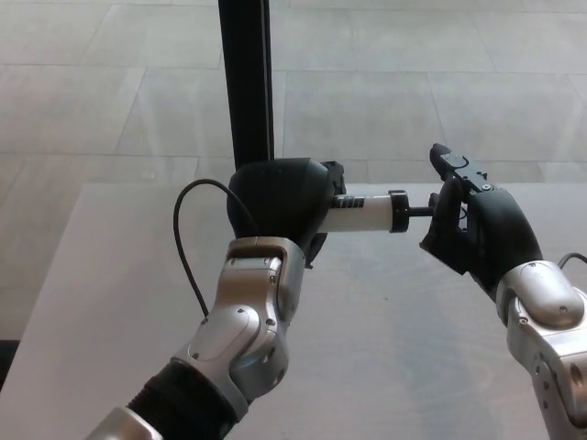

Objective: The robot uses its left hand to lift the air pump kept on the middle of the desk and use the right hand to compress the handle

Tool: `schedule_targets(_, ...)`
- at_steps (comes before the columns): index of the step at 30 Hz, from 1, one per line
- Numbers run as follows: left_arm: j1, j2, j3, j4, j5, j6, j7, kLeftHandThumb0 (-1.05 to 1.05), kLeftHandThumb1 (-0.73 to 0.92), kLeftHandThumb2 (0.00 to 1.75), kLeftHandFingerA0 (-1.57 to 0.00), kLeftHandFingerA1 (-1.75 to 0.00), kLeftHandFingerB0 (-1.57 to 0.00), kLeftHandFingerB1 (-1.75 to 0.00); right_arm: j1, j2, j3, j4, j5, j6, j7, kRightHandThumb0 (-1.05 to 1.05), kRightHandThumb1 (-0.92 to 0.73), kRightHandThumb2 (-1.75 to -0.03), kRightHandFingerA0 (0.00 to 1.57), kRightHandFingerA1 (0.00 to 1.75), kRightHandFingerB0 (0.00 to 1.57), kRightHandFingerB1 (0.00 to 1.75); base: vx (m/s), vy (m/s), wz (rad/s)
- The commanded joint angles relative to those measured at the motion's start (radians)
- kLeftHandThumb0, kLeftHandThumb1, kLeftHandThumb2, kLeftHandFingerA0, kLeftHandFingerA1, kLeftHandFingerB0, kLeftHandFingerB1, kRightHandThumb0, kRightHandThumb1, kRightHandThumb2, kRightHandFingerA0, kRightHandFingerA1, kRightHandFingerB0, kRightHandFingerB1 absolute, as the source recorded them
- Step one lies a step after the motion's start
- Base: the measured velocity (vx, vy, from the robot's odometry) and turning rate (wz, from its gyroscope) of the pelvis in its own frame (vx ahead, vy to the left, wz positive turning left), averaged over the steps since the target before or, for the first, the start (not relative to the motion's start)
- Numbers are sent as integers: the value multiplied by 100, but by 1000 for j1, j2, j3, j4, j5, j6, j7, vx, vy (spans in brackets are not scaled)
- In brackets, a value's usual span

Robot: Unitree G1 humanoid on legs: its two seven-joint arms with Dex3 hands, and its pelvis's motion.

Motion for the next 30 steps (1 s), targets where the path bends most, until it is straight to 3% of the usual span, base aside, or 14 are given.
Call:
schedule_targets(1,-32,0,-24,-17,37,39,-62,-35,81,64,-88,-163,-76,-74,-26,10,-25,16,36,6,27,-102,-92,-133,0,8,0,4,0,0,0)
schedule_targets(7,-31,-7,-35,-23,20,27,-96,-28,60,58,-80,-167,-77,-85,-26,9,-29,25,37,-14,37,-105,-92,-134,0,5,0,3,0,0,0)
schedule_targets(12,-6,-8,-29,-31,23,49,-93,-28,77,67,-85,-152,-72,-67,-21,-1,-34,28,41,-25,52,-101,-92,-134,0,7,0,3,0,0,0)
schedule_targets(13,18,-1,-25,-36,18,42,-82,-22,75,76,-87,-162,-79,-87,-18,-15,-32,13,29,-9,49,-100,-92,-135,0,7,0,4,0,0,0)
schedule_targets(15,45,10,-31,-41,28,50,-85,-22,74,78,-85,-168,-80,-96,-17,-27,-42,10,28,-14,47,-99,-92,-135,0,9,0,6,0,0,0)
schedule_targets(16,117,29,-25,-60,11,22,-59,-23,69,89,-89,-175,-82,-120,-13,-37,-80,-16,51,15,45,-97,-92,-135,0,9,0,6,0,0,0)
schedule_targets(23,274,94,-67,-68,24,-17,-76,-24,62,106,-94,-175,-77,-135,-17,-33,-230,-34,84,10,-23,-99,-92,-131,0,10,9,14,0,0,0)
schedule_targets(24,279,97,-68,-64,21,-28,-67,-28,56,114,-118,-134,-88,-110,-19,-31,-241,-37,85,12,-30,-96,-90,-129,1,13,11,19,0,0,0)
schedule_targets(25,293,102,-70,-56,17,-47,-47,-25,51,105,-114,-159,-87,-117,-24,-26,-263,-41,88,12,-46,-96,-91,-128,0,15,7,21,0,0,0)
schedule_targets(26,309,102,-73,-54,14,-52,-42,-21,57,97,-86,-172,-77,-112,-31,-21,-290,-40,96,6,-58,-95,-92,-128,0,16,6,23,0,0,0)
schedule_targets(27,322,105,-78,-49,11,-60,-43,-24,52,98,-106,-164,-82,-113,-39,-22,-315,-34,107,-6,-61,-85,-83,-123,3,29,11,35,0,0,0)
schedule_targets(28,342,111,-86,-31,4,-91,-27,-22,63,91,-83,-172,-74,-119,-48,-23,-339,-28,113,-16,-73,-85,-84,-123,3,34,12,39,0,0,0)
schedule_targets(29,355,113,-96,-19,4,-97,-32,-23,65,89,-83,-170,-72,-116,-55,-21,-352,-26,113,-17,-81,-91,-91,-89,3,35,16,36,0,0,0)
schedule_targets(30,356,114,-103,-11,11,-97,-32,-23,65,89,-83,-170,-72,-116,-60,-14,-359,-26,112,-14,-89,-91,-91,-89,3,35,16,36,0,0,0)
